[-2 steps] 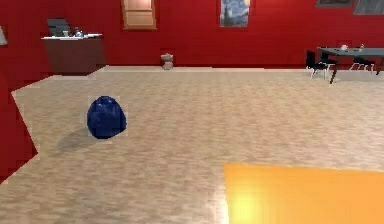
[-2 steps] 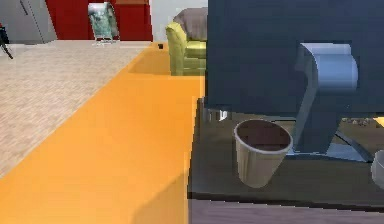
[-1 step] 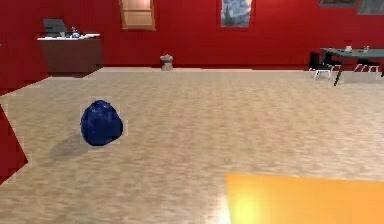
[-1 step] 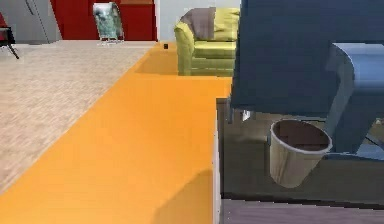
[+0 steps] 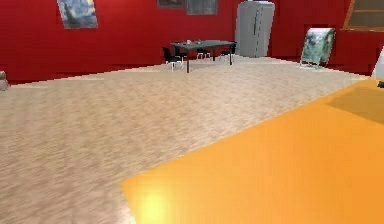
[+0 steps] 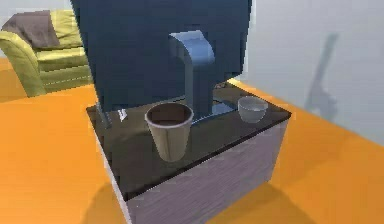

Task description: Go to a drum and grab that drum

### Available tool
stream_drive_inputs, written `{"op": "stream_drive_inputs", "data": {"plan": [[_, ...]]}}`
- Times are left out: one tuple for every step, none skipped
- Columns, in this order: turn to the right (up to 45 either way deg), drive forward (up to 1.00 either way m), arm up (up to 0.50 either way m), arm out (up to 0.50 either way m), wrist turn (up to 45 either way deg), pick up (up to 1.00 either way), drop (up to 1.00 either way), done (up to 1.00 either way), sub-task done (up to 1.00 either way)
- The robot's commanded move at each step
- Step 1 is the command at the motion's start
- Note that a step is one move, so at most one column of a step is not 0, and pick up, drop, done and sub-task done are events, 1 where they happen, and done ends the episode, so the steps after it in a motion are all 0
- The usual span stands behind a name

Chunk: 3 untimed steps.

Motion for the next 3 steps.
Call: {"op": "stream_drive_inputs", "data": {"plan": [[3.0,0.00,0.00,0.00,0.0,0.00,0.00,0.00,0.00],[0.0,0.25,0.00,0.00,0.0,0.00,0.00,0.00,0.00],[0.0,0.00,0.50,0.00,0.0,0.00,0.00,0.00,0.00]]}}
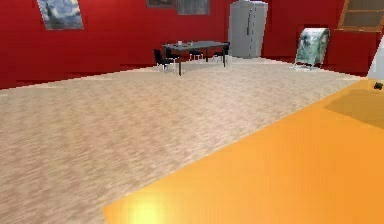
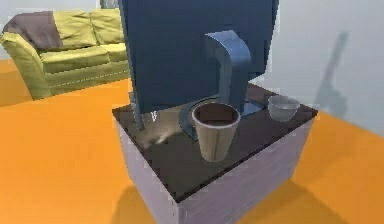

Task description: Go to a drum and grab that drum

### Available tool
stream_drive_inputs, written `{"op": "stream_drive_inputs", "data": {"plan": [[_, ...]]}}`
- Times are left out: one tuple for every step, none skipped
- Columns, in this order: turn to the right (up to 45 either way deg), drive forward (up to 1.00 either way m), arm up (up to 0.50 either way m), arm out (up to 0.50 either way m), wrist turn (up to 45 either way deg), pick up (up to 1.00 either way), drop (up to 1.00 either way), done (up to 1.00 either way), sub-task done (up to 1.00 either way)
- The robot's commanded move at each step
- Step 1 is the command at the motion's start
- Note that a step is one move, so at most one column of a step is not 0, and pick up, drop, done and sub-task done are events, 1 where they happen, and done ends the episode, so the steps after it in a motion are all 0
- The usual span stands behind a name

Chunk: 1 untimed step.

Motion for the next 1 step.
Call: {"op": "stream_drive_inputs", "data": {"plan": [[0.0,0.00,0.38,0.00,0.0,0.00,0.00,0.00,0.00]]}}
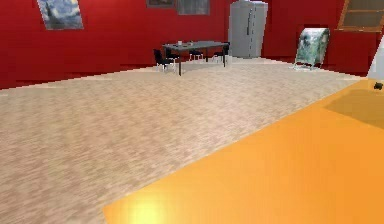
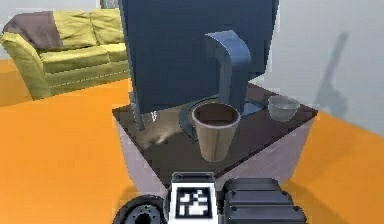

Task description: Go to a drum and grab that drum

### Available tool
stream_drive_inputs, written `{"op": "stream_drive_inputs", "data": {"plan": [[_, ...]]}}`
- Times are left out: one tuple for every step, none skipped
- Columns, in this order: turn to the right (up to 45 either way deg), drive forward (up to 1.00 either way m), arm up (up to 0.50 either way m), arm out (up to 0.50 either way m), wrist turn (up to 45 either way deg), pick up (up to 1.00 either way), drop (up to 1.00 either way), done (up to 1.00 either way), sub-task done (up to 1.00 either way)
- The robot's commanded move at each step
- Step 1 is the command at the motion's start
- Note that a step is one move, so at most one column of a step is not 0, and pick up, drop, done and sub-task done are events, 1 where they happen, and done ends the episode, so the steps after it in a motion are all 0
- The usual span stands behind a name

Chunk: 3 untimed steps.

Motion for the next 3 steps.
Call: {"op": "stream_drive_inputs", "data": {"plan": [[0.0,0.00,0.00,0.48,0.0,0.00,0.00,0.00,0.00],[0.0,0.00,0.00,0.00,45.0,0.00,0.00,0.00,0.00],[0.0,0.00,0.00,0.00,45.0,0.00,0.00,0.00,0.00]]}}
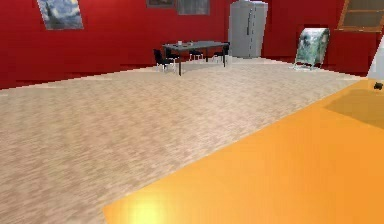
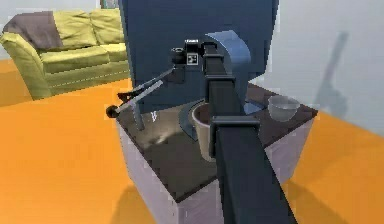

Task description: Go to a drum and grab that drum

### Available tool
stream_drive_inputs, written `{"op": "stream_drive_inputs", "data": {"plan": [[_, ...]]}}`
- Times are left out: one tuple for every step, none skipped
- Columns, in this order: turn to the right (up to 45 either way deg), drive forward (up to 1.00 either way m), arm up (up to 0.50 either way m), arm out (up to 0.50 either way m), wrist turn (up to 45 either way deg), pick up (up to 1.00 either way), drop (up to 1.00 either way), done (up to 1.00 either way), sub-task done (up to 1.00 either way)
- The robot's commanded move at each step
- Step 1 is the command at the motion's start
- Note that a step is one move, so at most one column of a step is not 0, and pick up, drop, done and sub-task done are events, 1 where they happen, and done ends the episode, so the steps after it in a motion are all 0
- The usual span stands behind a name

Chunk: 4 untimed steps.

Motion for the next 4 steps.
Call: {"op": "stream_drive_inputs", "data": {"plan": [[0.0,0.00,0.00,0.00,45.0,0.00,0.00,0.00,0.00],[0.0,0.00,0.00,0.00,45.0,0.00,0.00,0.00,0.00],[0.0,0.00,0.00,0.00,36.0,0.00,0.00,0.00,0.00],[0.0,0.00,-0.26,0.00,0.0,0.00,0.00,0.00,0.00]]}}
